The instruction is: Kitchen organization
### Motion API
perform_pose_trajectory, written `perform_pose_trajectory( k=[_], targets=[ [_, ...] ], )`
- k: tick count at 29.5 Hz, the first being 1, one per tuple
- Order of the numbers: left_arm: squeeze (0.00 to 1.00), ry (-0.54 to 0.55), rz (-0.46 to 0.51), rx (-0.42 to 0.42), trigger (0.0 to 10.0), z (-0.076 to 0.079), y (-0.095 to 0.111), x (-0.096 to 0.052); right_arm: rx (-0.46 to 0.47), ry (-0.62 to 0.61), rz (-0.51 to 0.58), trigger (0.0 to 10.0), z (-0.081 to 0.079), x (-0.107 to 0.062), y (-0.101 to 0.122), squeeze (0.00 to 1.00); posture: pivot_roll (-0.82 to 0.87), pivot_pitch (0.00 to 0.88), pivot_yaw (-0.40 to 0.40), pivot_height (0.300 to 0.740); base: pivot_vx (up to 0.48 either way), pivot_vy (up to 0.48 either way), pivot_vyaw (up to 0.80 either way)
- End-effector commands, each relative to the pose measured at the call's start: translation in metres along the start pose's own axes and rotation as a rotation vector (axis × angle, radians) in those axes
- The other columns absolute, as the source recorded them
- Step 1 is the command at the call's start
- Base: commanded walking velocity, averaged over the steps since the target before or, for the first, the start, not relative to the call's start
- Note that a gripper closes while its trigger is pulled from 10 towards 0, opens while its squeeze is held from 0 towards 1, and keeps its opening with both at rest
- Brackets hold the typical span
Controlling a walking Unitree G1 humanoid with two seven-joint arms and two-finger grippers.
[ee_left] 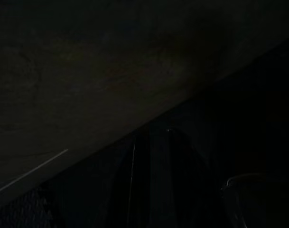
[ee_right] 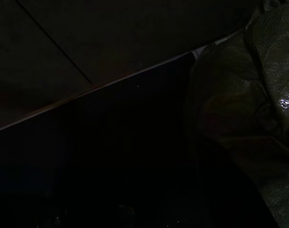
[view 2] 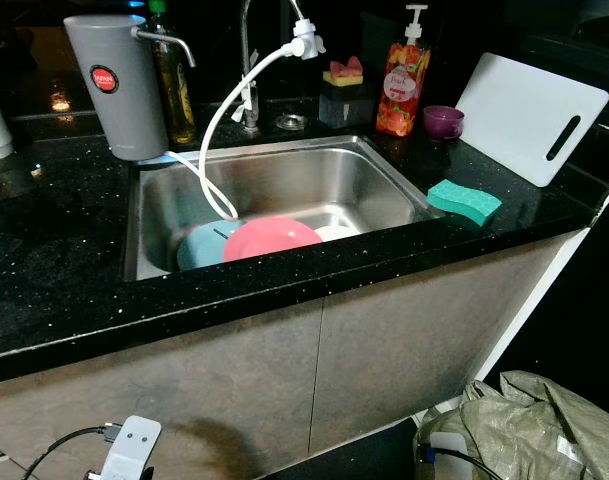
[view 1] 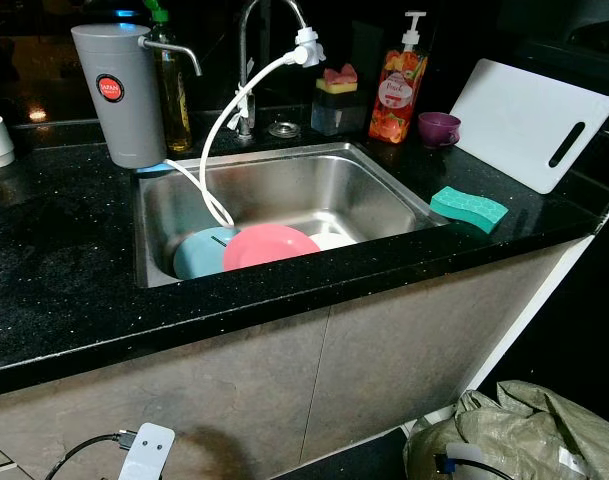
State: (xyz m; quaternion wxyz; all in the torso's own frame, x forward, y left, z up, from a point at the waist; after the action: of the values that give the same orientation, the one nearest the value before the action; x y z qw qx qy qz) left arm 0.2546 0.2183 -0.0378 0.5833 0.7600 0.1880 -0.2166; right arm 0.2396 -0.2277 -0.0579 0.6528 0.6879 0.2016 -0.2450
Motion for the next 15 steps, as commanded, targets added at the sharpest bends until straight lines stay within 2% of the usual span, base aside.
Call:
perform_pose_trajectory(
  k=[1,8,11,13,15],
  targets=[
    [0.0,-0.011,-0.028,0.007,10.0,0.003,-0.008,-0.001,0.013,-0.017,-0.016,10.0,0.004,-0.003,-0.007,0.0,0.11,0.143,-0.031,0.74,0.0,0.0,0.0],
    [0.0,-0.016,-0.031,0.013,10.0,0.003,-0.008,-0.002,0.011,-0.02,-0.021,10.0,0.004,-0.004,-0.009,0.0,0.11,0.143,-0.029,0.74,0.0,0.0,0.0],
    [0.0,-0.057,-0.036,0.029,10.0,0.009,-0.009,-0.002,0.006,-0.027,-0.03,10.0,0.006,-0.005,-0.013,0.0,0.1,0.143,-0.027,0.74,0.0,0.0,0.0],
    [0.0,-0.085,-0.021,0.112,10.0,0.015,-0.009,-0.002,-0.018,-0.03,-0.044,10.0,0.006,-0.007,-0.017,0.0,0.1,0.143,-0.023,0.74,0.0,0.0,0.0],
    [0.0,-0.089,-0.011,0.143,10.0,0.017,-0.009,-0.002,-0.031,-0.031,-0.049,10.0,0.006,-0.007,-0.018,0.0,0.1,0.143,-0.023,0.74,0.0,0.0,0.0]
  ],
)
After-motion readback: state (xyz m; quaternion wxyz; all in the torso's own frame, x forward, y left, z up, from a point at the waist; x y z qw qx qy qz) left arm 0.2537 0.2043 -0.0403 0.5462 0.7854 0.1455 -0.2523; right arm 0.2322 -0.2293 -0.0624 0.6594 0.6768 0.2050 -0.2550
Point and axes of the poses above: a point about 5 cm out from each wrist's last joint towards the gripper, its own x axis pointing out of the wrist towards the gripper, its own y axis along the axis of the wrist's last joint, z = x × y, the point moved 2 cm from there along x, pointing out of the wrist towards the gripper
